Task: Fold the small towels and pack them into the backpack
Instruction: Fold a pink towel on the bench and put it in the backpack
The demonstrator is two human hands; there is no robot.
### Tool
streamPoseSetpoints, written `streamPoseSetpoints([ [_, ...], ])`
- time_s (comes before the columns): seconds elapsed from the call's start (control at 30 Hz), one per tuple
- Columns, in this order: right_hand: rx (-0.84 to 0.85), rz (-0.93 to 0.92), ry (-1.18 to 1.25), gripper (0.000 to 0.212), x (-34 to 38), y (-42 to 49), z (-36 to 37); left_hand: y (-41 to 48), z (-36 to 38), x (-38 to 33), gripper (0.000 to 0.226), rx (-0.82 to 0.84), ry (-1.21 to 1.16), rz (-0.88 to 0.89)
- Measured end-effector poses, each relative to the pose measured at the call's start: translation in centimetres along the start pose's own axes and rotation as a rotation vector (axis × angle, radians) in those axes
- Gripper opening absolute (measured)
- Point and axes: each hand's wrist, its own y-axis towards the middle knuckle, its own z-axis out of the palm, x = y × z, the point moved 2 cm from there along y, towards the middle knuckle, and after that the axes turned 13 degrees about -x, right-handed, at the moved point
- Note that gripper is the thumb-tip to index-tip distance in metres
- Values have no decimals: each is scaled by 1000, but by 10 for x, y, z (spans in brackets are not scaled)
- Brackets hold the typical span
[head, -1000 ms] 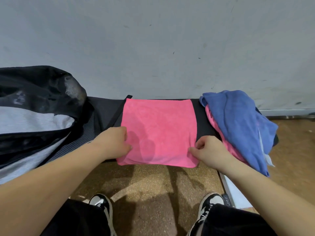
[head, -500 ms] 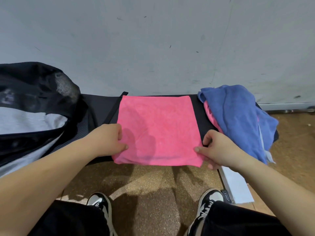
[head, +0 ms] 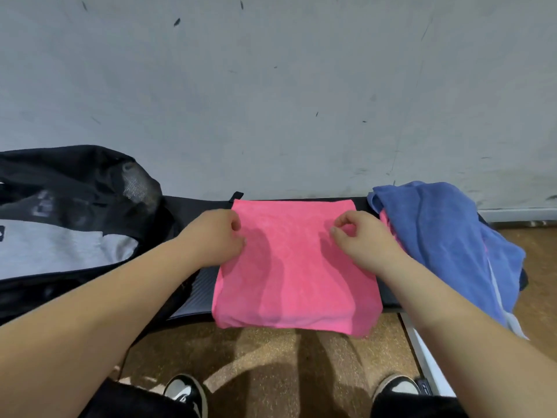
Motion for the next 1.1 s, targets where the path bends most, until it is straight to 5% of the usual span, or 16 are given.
streamPoseSetpoints([
  [0.3,205,-52,-313,40,-14,14,30,50,35,18,35,-184,-172,-146],
  [0.4,178,-39,-358,16,-9,12,20,53,36,11,39,-100,-222,-189],
  [0.53,151,7,-446,46,-3,11,2,50,31,4,62,122,-228,-256],
  [0.67,2,68,-319,12,-17,14,-5,45,24,1,58,99,-180,-150],
  [0.77,34,135,-305,43,-30,19,-3,43,21,-3,65,127,-230,-88],
  [0.93,16,174,-255,9,-33,21,1,39,24,-8,25,166,-97,1],
  [1.1,-51,246,11,11,-33,26,-3,44,17,-13,22,57,-279,-78],
])
